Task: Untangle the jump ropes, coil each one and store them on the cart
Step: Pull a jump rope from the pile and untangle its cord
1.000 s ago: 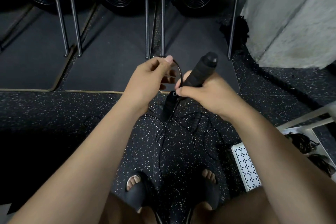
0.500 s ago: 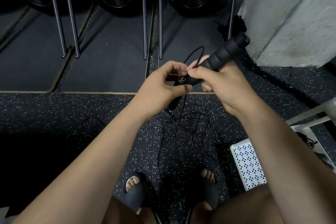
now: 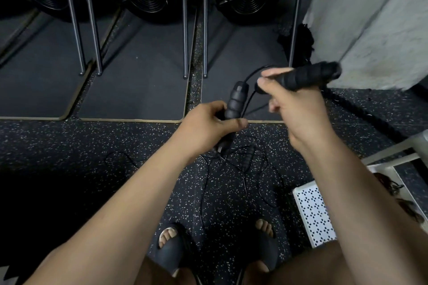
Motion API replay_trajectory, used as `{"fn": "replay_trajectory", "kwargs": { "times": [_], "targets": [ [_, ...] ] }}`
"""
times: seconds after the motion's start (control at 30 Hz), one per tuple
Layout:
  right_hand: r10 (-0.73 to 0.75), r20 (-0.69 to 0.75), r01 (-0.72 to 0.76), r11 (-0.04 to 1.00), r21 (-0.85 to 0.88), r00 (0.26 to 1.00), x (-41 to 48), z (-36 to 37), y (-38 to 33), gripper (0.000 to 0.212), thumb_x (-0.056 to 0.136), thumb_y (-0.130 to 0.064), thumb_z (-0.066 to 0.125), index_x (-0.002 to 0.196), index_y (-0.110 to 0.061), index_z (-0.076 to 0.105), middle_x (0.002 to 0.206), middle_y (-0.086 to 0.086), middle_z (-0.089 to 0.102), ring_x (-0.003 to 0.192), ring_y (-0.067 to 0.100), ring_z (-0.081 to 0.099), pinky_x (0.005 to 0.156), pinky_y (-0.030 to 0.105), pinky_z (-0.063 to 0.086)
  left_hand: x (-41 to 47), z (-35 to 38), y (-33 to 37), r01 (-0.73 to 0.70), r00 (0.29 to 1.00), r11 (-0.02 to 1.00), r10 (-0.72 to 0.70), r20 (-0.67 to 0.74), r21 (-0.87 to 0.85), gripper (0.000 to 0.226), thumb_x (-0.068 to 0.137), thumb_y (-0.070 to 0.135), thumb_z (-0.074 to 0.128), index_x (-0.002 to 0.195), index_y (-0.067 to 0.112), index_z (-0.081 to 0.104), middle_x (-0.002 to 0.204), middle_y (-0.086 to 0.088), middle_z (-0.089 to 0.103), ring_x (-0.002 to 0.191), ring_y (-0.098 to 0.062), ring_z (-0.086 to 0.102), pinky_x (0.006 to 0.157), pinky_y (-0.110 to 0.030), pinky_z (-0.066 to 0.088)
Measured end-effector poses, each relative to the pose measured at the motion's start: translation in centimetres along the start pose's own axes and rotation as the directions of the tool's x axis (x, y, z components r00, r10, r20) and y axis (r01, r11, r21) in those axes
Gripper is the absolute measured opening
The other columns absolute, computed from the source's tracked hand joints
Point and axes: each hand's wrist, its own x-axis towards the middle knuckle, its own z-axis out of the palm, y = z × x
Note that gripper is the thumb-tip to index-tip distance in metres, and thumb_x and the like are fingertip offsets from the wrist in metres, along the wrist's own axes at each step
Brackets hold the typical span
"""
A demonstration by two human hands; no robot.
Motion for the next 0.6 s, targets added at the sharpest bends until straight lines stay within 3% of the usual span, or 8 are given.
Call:
{"fn": "replay_trajectory", "kwargs": {
  "times": [0.1, 0.2, 0.3, 0.37, 0.47, 0.6],
  "targets": [
    [0.067, 0.027, -0.065, 0.994, -0.083, 0.997, -1.0, 0.9, 0.8, 0.038, 0.094, -0.008, 0.079, 0.125, -0.028, 0.072, 0.096, -0.002, 0.078, 0.072, 0.012, 0.07, 0.068, 0.027, 0.056, 0.4, -0.3, 0.1, 0.043, 0.997, 0.99, -0.051, -0.059, -0.134, 0.039, 0.092, 0.046, 0.081, 0.096, 0.009, 0.07, 0.074, -0.005, 0.072, 0.058, -0.016, 0.058, 0.052, -0.027, 0.044],
    [0.098, 0.089, -0.085, 0.987, -0.136, 0.991, -1.6, 2.1, 1.5, 0.051, 0.101, 0.002, 0.064, 0.131, -0.038, 0.063, 0.109, 0.001, 0.076, 0.086, 0.015, 0.076, 0.071, 0.03, 0.055, 0.8, -0.3, 0.3, 0.046, 0.992, 0.962, -0.076, -0.104, -0.27, 0.035, 0.098, 0.043, 0.075, 0.1, 0.009, 0.071, 0.078, -0.009, 0.076, 0.057, -0.014, 0.06, 0.051, -0.025, 0.04],
    [0.106, 0.089, -0.097, 0.991, -0.097, 0.99, -2.1, 3.3, 1.1, 0.056, 0.104, 0.004, 0.044, 0.123, -0.044, 0.066, 0.109, 0.006, 0.075, 0.088, 0.014, 0.074, 0.072, 0.036, 0.058, 0.9, 0.2, 0.8, 0.095, 0.975, 0.922, -0.163, -0.153, -0.376, 0.052, 0.1, 0.052, 0.07, 0.106, 0.001, 0.072, 0.084, -0.017, 0.077, 0.071, -0.02, 0.067, 0.067, -0.03, 0.045],
    [0.111, 0.036, -0.109, 0.993, -0.046, 0.993, -2.1, 4.0, 0.6, 0.048, 0.104, -0.005, 0.042, 0.115, -0.041, 0.073, 0.109, 0.009, 0.072, 0.084, 0.017, 0.072, 0.071, 0.041, 0.061, 1.0, 0.4, 1.1, 0.117, 0.957, 0.904, -0.214, -0.196, -0.412, 0.055, 0.098, 0.06, 0.067, 0.106, 0.006, 0.073, 0.088, -0.013, 0.078, 0.077, -0.02, 0.066, 0.075, -0.035, 0.046],
    [0.181, -0.008, -0.18, 0.982, 0.053, 0.984, -2.1, 5.0, 0.1, 0.026, 0.104, -0.022, 0.052, 0.104, -0.035, 0.074, 0.104, 0.007, 0.069, 0.088, 0.025, 0.071, 0.063, 0.041, 0.062, 1.3, -0.2, 1.4, 0.136, 0.934, 0.865, -0.275, -0.23, -0.483, 0.044, 0.098, 0.059, 0.064, 0.105, 0.018, 0.078, 0.087, 0.007, 0.078, 0.083, -0.017, 0.068, 0.078, -0.035, 0.048],
    [0.146, 0.016, -0.145, 0.988, -0.058, 0.989, -2.3, 5.7, 0.8, 0.011, 0.102, -0.032, 0.064, 0.104, -0.04, 0.07, 0.08, -0.019, 0.064, 0.079, 0.02, 0.064, 0.078, 0.063, 0.061, 1.3, -1.2, 0.8, 0.133, 0.943, 0.87, -0.258, -0.209, -0.474, 0.046, 0.091, 0.061, 0.069, 0.104, 0.019, 0.08, 0.082, 0.005, 0.073, 0.079, -0.019, 0.065, 0.079, -0.04, 0.049]
  ]
}}
